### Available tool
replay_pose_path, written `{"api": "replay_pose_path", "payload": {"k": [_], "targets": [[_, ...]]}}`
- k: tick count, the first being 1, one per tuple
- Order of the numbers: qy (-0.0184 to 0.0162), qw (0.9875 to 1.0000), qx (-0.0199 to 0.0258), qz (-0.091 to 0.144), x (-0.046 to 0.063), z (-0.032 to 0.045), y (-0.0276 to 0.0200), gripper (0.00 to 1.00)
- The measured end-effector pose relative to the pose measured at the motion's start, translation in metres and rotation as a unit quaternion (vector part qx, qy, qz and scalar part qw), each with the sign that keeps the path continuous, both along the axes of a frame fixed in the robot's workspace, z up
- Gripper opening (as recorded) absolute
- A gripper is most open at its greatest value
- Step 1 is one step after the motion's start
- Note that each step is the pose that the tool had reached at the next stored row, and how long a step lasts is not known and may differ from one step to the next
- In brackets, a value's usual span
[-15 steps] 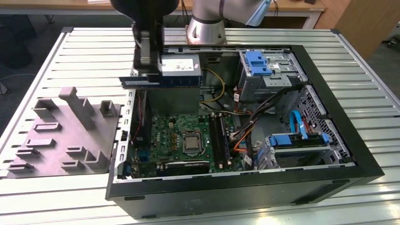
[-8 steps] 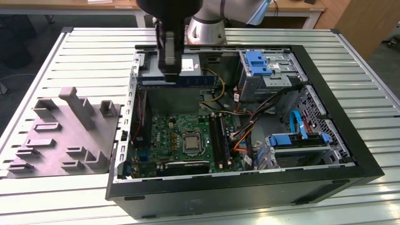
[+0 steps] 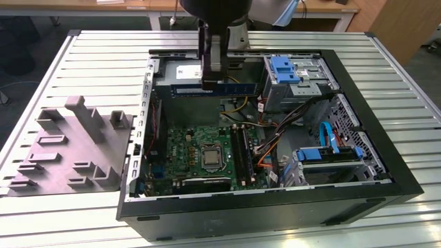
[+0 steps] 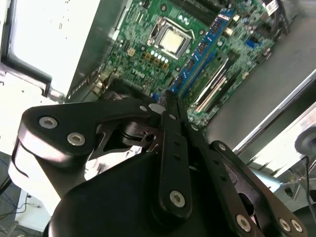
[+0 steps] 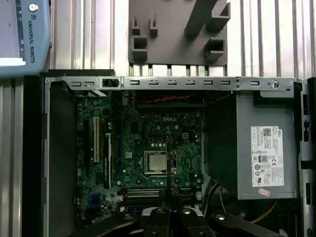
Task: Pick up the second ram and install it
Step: 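Pick up the second ram and move it above second insertion slot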
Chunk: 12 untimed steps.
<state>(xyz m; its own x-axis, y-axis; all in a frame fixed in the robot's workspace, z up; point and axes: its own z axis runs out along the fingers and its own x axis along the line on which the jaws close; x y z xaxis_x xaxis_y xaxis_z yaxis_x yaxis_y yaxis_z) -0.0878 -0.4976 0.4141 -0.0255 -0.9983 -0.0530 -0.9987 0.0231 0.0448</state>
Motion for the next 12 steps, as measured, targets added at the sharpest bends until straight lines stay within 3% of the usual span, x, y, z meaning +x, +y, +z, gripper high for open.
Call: {"api": "replay_pose_path", "payload": {"k": [12], "targets": [[0.0000,1.0000,0.0012,0.000,0.0029,-0.0024,0.0000,0.11]]}}
